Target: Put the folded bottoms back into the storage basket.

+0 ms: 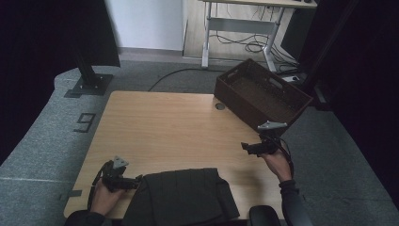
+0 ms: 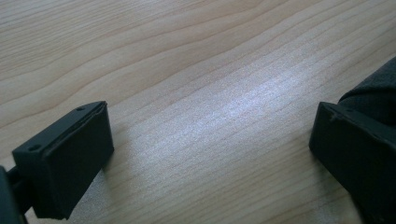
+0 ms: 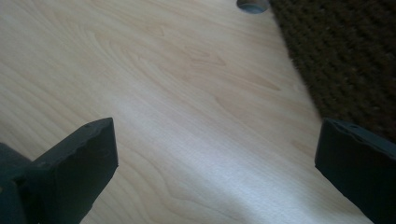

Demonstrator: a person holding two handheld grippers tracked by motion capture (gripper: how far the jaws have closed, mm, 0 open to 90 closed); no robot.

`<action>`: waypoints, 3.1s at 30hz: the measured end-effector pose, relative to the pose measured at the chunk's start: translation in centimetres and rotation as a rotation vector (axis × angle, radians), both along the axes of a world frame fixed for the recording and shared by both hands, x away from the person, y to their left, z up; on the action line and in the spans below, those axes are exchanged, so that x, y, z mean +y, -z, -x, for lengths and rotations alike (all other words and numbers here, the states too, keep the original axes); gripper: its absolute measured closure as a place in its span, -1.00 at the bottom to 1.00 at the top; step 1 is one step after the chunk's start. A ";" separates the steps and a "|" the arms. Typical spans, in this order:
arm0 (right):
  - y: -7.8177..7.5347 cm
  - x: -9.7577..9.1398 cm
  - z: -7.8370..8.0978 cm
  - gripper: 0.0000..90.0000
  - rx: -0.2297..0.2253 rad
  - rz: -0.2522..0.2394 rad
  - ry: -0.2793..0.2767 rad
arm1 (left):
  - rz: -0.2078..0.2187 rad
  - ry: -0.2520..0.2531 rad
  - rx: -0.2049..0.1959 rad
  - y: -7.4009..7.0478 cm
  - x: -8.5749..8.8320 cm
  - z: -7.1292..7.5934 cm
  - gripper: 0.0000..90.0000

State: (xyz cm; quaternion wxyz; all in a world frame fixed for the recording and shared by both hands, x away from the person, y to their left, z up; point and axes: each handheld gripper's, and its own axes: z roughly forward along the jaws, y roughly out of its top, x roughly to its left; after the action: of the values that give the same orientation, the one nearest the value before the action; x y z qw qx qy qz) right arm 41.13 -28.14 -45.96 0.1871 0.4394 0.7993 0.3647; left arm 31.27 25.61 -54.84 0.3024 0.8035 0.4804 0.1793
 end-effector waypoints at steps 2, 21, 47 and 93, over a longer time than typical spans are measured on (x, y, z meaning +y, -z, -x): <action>-0.3 -0.3 -0.2 -1.00 -0.004 0.000 0.005 | 0.000 0.000 0.000 0.0 0.0 0.0 -1.00; -2.9 -3.1 -2.8 -1.00 -0.024 0.011 0.097 | 0.000 0.001 0.000 0.0 -0.1 0.0 -1.00; -1.1 -4.8 -4.9 -0.67 0.077 -0.020 0.133 | 0.001 -0.003 -0.001 0.0 -0.3 0.0 -1.00; -1.7 -4.4 -5.8 0.24 0.108 -0.070 0.134 | 0.001 -0.004 -0.001 0.0 -0.3 0.0 -1.00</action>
State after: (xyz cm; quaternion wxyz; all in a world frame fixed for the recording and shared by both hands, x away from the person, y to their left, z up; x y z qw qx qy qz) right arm 46.89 -32.54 -44.21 0.1522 0.5174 0.7637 0.3549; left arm 31.29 25.33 -54.85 0.3026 0.8022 0.4822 0.1800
